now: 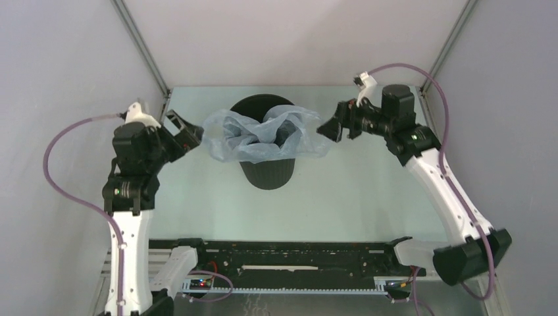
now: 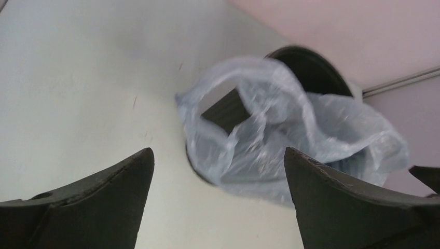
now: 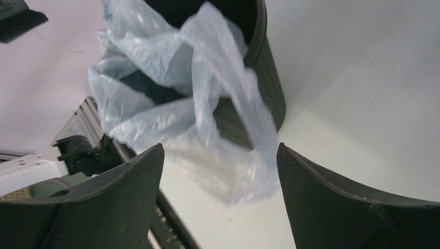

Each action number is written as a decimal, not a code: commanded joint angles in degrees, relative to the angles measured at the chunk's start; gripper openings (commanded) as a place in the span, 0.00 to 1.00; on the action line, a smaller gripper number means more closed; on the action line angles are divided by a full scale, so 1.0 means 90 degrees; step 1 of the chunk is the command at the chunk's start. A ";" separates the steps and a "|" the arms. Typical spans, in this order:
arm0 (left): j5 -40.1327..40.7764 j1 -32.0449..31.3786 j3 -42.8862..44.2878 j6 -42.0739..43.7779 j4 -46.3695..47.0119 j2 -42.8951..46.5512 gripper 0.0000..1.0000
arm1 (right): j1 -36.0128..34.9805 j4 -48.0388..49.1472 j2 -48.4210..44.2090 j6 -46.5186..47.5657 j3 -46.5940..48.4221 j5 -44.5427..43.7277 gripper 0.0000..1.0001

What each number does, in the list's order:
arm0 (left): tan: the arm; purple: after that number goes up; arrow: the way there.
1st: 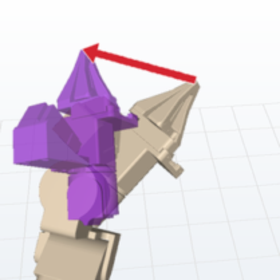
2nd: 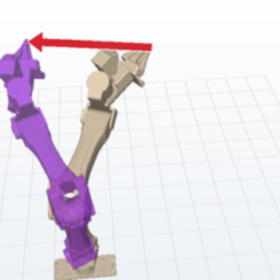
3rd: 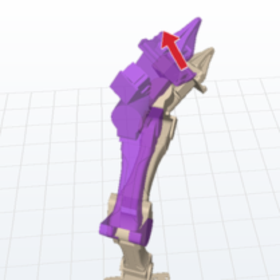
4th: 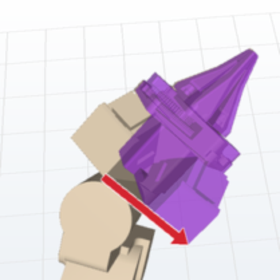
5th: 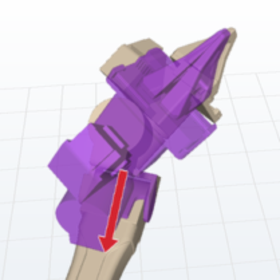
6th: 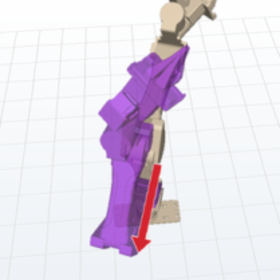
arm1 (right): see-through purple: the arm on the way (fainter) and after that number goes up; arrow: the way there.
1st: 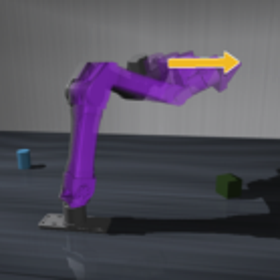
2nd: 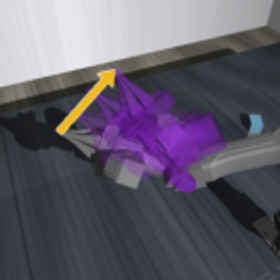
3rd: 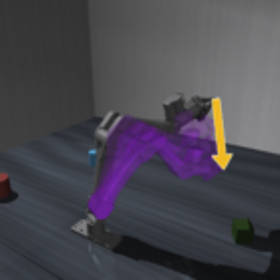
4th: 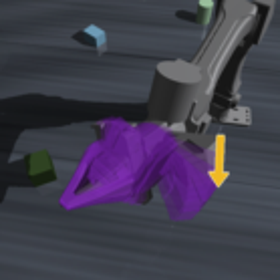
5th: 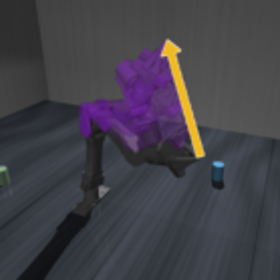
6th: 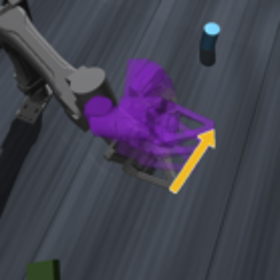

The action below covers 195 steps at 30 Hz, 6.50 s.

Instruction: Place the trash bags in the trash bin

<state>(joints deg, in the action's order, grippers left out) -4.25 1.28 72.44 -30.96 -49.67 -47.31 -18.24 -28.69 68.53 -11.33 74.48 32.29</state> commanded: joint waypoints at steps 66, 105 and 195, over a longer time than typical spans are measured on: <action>-0.3197 0.0841 0.0126 -0.2329 0.4312 -0.4615 0.02 | 0.0648 0.3560 0.5381 -0.5431 0.2888 0.1071 0.00; -0.2999 0.0864 -0.0965 -0.1109 0.1649 -0.2476 0.92 | 0.1164 -0.0146 0.2563 -0.3275 0.1092 0.1289 0.84; 0.1927 -0.3591 0.1550 0.0314 0.2692 -0.6013 0.79 | 0.1411 -0.1977 -0.1429 -0.2037 -0.0977 -0.0167 0.76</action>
<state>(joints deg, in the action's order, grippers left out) 9.30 -32.32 90.78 -29.47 -36.97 -103.07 -5.93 -43.09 57.25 -30.70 66.37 31.55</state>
